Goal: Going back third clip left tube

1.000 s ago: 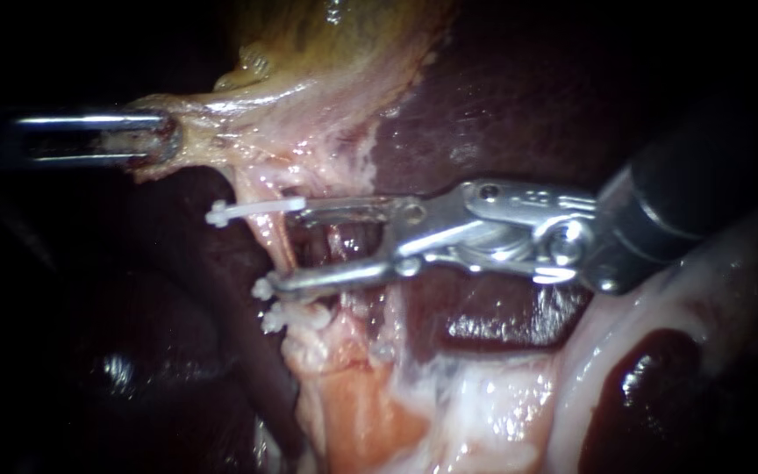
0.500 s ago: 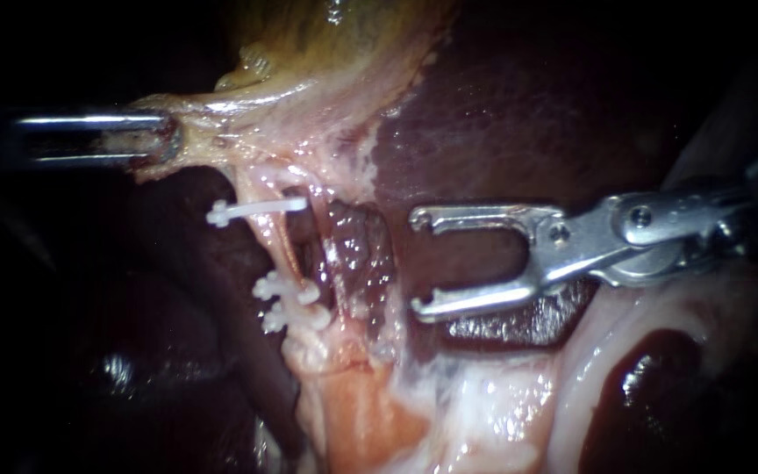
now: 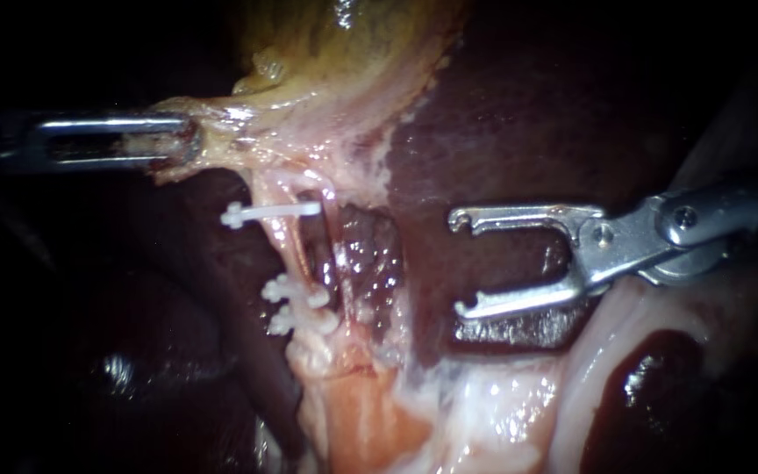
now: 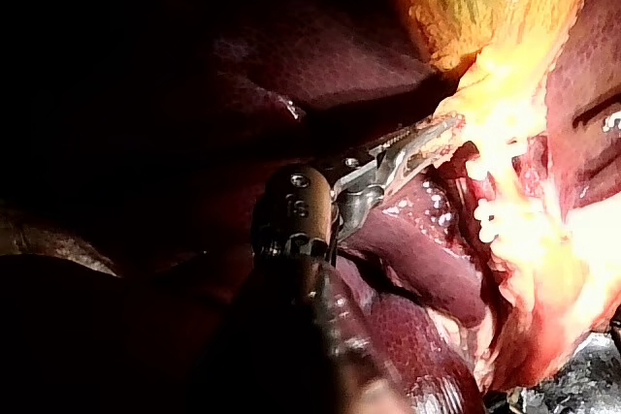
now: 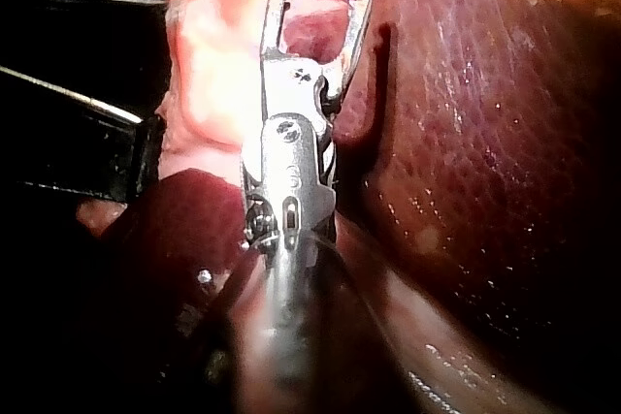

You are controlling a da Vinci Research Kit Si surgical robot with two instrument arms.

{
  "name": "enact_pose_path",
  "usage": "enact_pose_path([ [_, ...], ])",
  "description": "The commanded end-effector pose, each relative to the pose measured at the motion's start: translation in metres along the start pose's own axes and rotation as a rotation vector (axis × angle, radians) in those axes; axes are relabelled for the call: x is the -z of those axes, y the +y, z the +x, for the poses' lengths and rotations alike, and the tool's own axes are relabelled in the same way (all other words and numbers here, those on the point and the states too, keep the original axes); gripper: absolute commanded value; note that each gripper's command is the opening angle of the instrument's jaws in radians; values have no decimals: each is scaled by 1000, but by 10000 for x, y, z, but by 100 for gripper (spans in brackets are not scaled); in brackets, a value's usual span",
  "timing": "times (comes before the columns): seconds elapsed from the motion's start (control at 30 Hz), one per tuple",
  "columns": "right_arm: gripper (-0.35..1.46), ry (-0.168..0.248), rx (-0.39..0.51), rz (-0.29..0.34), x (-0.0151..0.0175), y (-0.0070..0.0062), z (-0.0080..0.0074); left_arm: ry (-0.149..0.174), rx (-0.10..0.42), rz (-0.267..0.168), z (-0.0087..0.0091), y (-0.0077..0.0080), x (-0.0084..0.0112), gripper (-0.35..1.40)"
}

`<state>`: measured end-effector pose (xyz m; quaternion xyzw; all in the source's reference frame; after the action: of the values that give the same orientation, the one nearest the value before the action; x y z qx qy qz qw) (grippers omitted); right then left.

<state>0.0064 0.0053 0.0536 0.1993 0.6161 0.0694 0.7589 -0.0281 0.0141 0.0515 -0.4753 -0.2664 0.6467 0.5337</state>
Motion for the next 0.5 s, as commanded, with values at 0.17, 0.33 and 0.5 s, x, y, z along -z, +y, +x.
enact_pose_path([
  [0.17,50,0,0,1,1,0,0,-15,-3,2,-3,-4,-27,-35],
  [0.33,50,0,0,1,1,0,0,-20,-5,-1,-6,-6,-35,-35],
  [0.5,50,0,0,0,-1,0,1,-20,-6,-2,-7,-6,-33,-35],
])
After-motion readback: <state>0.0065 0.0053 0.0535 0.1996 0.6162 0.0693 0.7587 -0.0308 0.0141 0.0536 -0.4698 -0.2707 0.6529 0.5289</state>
